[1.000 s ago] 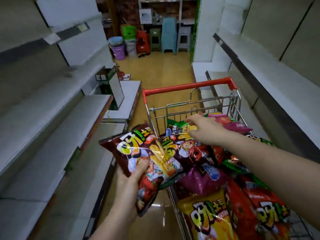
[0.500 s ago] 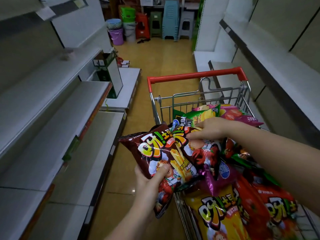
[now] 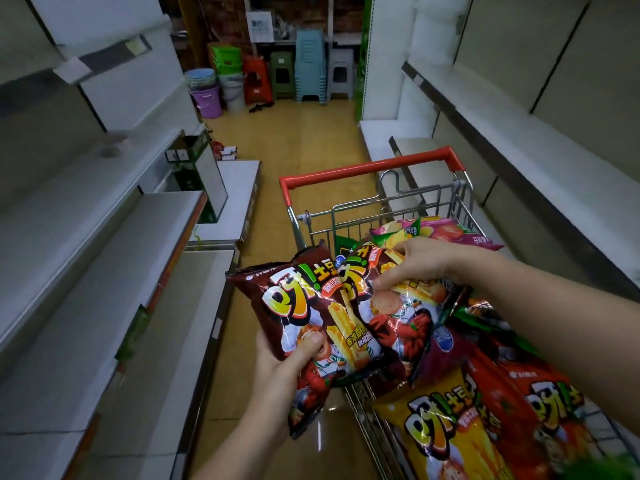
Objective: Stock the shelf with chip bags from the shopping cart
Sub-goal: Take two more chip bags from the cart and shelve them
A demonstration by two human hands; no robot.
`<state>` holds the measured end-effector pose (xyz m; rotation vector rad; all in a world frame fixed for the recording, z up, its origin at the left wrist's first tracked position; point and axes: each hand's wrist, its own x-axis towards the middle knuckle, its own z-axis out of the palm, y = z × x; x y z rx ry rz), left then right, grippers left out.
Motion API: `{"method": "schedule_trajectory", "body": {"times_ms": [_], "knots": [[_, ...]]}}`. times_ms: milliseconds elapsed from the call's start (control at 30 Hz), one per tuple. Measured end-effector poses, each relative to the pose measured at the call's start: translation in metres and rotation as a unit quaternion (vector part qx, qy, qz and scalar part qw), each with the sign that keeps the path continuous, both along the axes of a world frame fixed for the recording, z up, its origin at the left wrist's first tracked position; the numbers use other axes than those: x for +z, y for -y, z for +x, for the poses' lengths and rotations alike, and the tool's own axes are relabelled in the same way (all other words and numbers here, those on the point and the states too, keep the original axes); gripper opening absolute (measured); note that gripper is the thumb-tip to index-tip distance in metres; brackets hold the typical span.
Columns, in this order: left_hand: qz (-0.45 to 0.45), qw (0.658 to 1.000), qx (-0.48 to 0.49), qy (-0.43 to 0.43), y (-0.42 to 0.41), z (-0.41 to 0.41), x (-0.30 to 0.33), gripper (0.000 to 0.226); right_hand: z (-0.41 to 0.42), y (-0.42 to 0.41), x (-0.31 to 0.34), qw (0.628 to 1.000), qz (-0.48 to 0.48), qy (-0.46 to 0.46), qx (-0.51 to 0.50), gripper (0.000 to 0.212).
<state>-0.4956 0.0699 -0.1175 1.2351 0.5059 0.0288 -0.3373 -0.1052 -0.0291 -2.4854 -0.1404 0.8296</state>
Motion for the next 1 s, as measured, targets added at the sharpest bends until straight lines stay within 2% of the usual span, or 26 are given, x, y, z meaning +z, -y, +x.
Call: {"method": "schedule_trajectory", "body": {"times_ms": [100, 233, 400, 500, 600, 867, 1000], "knots": [[0.037, 0.998, -0.026, 0.047, -0.007, 0.015, 0.022, 0.088, -0.011, 0.007, 0.021, 0.996, 0.034, 0.087, -0.013, 0.093], [0.088, 0.986, -0.071, 0.121, -0.002, 0.041, 0.062, 0.096, -0.032, 0.026, 0.057, 0.973, 0.061, 0.214, -0.065, 0.086], [0.139, 0.962, -0.119, 0.205, 0.028, 0.061, 0.109, 0.074, -0.065, 0.068, 0.099, 0.928, 0.061, 0.331, -0.162, 0.085], [0.145, 0.946, -0.162, 0.241, 0.051, 0.063, 0.135, 0.079, -0.089, 0.094, 0.119, 0.904, 0.056, 0.371, -0.206, 0.081], [0.145, 0.928, -0.200, 0.280, 0.079, 0.057, 0.159, 0.072, -0.120, 0.121, 0.138, 0.879, 0.049, 0.405, -0.246, 0.080], [0.148, 0.876, -0.281, 0.363, 0.166, -0.004, 0.215, 0.087, -0.229, 0.196, 0.177, 0.816, 0.032, 0.475, -0.327, 0.083], [0.119, 0.865, -0.324, 0.364, 0.201, -0.041, 0.234, 0.071, -0.283, 0.226, 0.187, 0.791, 0.002, 0.493, -0.361, 0.086]]}}
